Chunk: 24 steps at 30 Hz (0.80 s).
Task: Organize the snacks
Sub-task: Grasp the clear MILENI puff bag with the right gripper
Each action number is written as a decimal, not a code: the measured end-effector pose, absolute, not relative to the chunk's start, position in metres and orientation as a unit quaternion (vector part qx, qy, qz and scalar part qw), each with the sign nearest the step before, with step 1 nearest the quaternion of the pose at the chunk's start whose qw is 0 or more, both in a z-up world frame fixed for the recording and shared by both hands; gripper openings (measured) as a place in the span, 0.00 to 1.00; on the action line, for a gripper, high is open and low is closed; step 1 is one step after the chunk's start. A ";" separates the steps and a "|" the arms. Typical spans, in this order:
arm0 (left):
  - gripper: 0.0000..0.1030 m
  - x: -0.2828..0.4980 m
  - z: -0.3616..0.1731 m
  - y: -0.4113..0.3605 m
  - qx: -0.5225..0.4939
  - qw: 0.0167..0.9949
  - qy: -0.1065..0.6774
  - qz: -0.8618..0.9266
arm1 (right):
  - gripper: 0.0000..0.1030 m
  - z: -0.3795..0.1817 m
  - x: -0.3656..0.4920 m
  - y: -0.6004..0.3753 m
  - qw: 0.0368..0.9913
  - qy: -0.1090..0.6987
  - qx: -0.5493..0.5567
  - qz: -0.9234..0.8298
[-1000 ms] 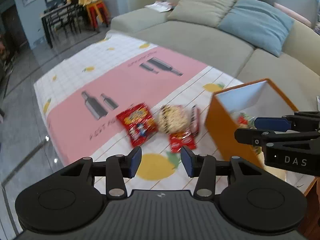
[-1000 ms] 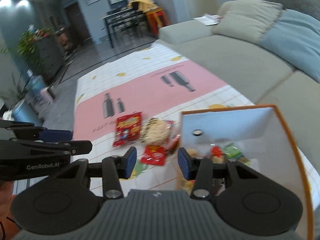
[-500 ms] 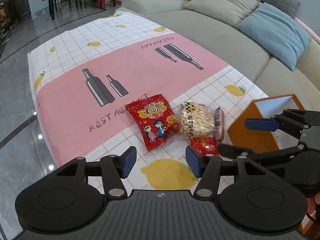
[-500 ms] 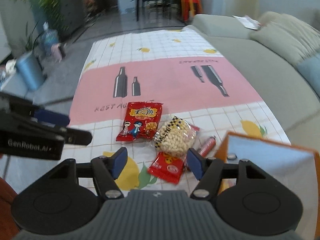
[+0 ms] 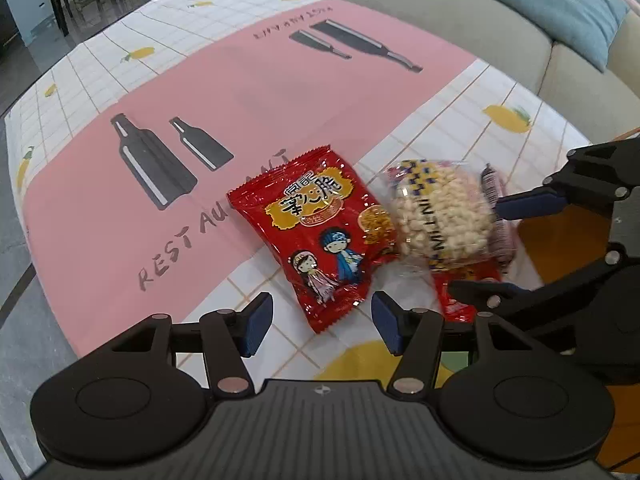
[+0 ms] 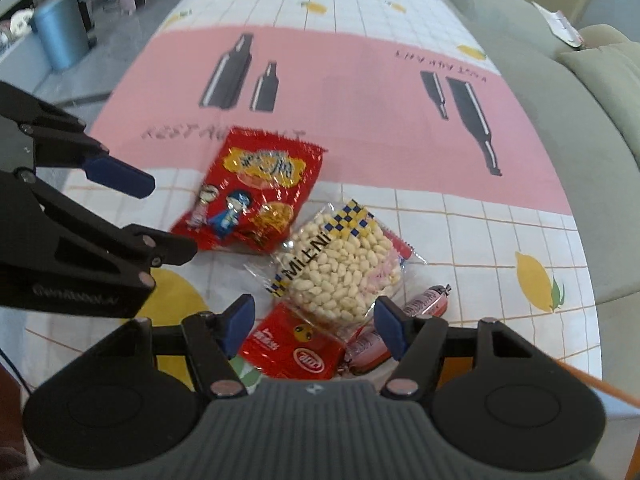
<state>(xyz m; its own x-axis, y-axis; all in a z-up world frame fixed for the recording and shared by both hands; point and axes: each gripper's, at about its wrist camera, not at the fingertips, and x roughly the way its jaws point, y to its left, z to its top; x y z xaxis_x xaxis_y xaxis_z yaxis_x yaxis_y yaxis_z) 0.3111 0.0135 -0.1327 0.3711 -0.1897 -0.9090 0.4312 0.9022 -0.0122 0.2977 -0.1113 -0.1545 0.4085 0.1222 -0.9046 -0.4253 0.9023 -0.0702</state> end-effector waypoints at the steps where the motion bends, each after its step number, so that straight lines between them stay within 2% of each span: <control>1: 0.65 0.314 -0.138 0.014 0.115 0.818 0.530 -0.189 | 0.63 -0.159 0.300 -0.110 0.821 0.525 -0.153 0.165; 9: 0.64 0.325 -0.154 0.012 0.096 0.822 0.530 -0.185 | 0.63 -0.166 0.308 -0.109 0.815 0.532 -0.167 0.155; 13: 0.38 0.324 -0.154 0.010 0.105 0.826 0.523 -0.181 | 0.63 -0.167 0.309 -0.101 0.815 0.520 -0.200 0.161; 17: 0.34 0.324 -0.150 0.019 0.088 0.827 0.527 -0.173 | 0.63 -0.170 0.312 -0.093 0.812 0.509 -0.229 0.171; 18: 0.30 0.324 -0.149 0.022 0.082 0.826 0.529 -0.174 | 0.63 -0.171 0.313 -0.092 0.812 0.508 -0.232 0.170; 22: 0.29 0.321 -0.144 0.033 0.069 0.820 0.542 -0.172 | 0.62 -0.175 0.319 -0.089 0.812 0.509 -0.234 0.164; 24: 0.28 0.317 -0.141 0.037 0.067 0.817 0.547 -0.171 | 0.54 -0.176 0.320 -0.090 0.817 0.506 -0.227 0.158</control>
